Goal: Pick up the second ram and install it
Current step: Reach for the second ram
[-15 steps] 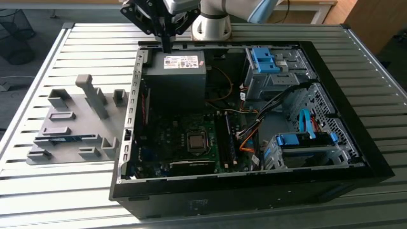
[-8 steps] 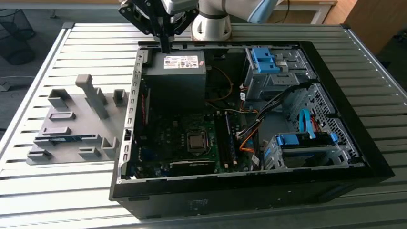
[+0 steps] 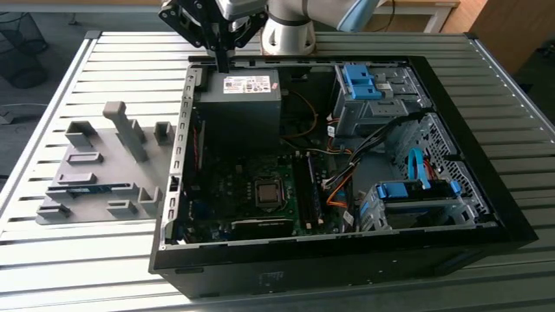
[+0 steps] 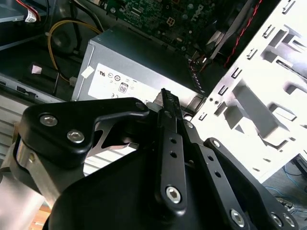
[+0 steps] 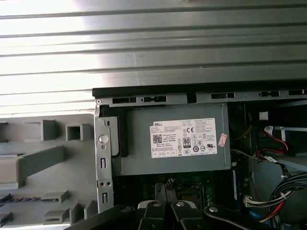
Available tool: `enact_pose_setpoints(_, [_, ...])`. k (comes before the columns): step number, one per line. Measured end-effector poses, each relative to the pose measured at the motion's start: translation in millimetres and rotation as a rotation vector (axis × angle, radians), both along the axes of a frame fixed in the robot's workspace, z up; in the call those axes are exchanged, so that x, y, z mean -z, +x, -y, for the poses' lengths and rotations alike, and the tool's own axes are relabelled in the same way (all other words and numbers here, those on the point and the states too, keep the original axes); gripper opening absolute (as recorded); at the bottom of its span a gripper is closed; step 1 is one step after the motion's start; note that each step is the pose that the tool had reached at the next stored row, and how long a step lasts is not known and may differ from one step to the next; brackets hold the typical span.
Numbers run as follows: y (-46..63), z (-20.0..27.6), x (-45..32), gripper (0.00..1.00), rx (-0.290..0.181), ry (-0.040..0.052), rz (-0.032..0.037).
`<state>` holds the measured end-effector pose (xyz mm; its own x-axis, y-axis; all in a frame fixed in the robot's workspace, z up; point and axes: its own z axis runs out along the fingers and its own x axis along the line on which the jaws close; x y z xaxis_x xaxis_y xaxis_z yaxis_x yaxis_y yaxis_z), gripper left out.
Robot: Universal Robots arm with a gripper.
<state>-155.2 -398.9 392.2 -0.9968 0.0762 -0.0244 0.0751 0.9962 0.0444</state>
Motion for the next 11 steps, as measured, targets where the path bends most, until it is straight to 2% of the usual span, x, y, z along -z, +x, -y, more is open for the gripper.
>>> enact_pose_setpoints(11, [-7.2, 0.0, 0.3, 0.11, 0.000, -0.0001, 0.0000])
